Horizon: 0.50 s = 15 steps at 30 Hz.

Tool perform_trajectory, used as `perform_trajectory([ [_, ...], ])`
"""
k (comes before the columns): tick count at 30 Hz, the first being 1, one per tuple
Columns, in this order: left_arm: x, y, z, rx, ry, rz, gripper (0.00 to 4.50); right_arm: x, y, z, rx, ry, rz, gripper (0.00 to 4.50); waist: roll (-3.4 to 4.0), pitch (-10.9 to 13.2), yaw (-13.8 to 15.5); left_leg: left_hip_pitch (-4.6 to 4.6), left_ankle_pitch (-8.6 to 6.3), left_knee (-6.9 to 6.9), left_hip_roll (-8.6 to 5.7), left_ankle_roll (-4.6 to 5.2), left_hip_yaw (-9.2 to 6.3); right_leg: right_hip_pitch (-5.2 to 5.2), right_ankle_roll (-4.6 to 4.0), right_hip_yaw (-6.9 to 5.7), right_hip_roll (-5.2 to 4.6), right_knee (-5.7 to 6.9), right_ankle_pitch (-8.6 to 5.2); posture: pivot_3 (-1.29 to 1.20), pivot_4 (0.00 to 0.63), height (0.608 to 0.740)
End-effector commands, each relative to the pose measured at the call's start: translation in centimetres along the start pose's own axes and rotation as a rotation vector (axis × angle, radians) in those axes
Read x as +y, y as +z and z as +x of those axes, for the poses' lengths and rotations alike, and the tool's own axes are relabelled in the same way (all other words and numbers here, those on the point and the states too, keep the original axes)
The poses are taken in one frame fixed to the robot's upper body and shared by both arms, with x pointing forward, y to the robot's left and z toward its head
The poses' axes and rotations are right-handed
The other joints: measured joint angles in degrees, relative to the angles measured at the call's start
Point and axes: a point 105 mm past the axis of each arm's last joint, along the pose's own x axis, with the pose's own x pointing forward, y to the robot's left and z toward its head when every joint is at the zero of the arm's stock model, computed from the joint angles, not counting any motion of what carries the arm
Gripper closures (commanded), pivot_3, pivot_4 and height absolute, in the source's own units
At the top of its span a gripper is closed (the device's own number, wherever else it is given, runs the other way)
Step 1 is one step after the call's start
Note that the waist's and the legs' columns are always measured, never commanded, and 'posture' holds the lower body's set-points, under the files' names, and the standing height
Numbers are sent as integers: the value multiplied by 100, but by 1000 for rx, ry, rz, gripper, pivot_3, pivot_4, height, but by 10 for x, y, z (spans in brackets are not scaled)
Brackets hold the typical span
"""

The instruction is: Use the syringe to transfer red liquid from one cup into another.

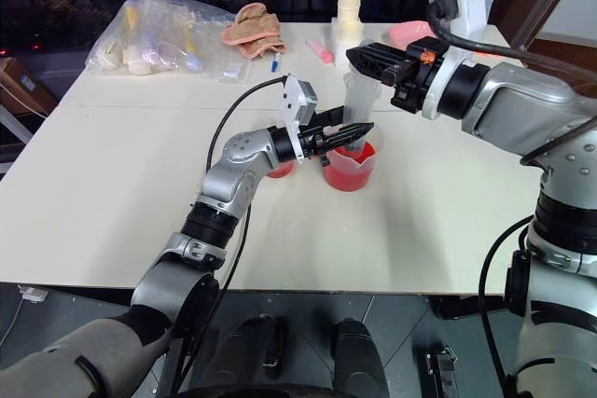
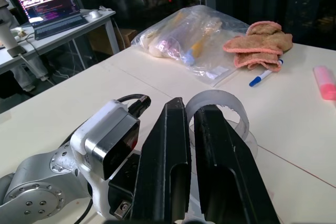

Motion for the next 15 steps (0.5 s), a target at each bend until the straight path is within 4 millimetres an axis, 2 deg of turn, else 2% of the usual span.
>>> perform_trajectory([
  [1, -17, -19, 5, 74, -70, -18, 3044, 15, 50, -14, -190, 24, -112, 4464, 0, 0, -2, 0, 0, 0, 0, 0, 0, 0, 0, 0, 0, 0, 0, 0, 150, 740],
  [12, -18, -17, 5, 64, -68, -19, 3044, 16, 49, -13, -187, 33, -102, 4464, 0, 0, -2, 0, 0, 0, 0, 0, 0, 0, 0, 0, 0, 0, 0, 0, 150, 740],
  [13, -17, -16, 5, 62, -65, -19, 3044, 16, 48, -13, -185, 35, -100, 3777, 0, 0, -2, 0, 0, 0, 0, 0, 0, 0, 0, 0, 0, 0, 0, 0, 150, 740],
  [15, -14, -11, 6, 47, -53, -14, 3044, 16, 46, -13, -178, 36, -98, 2981, 0, 0, 0, 0, 0, -1, 0, 0, 0, 0, 0, 0, 0, 0, 0, 0, 150, 740],
])
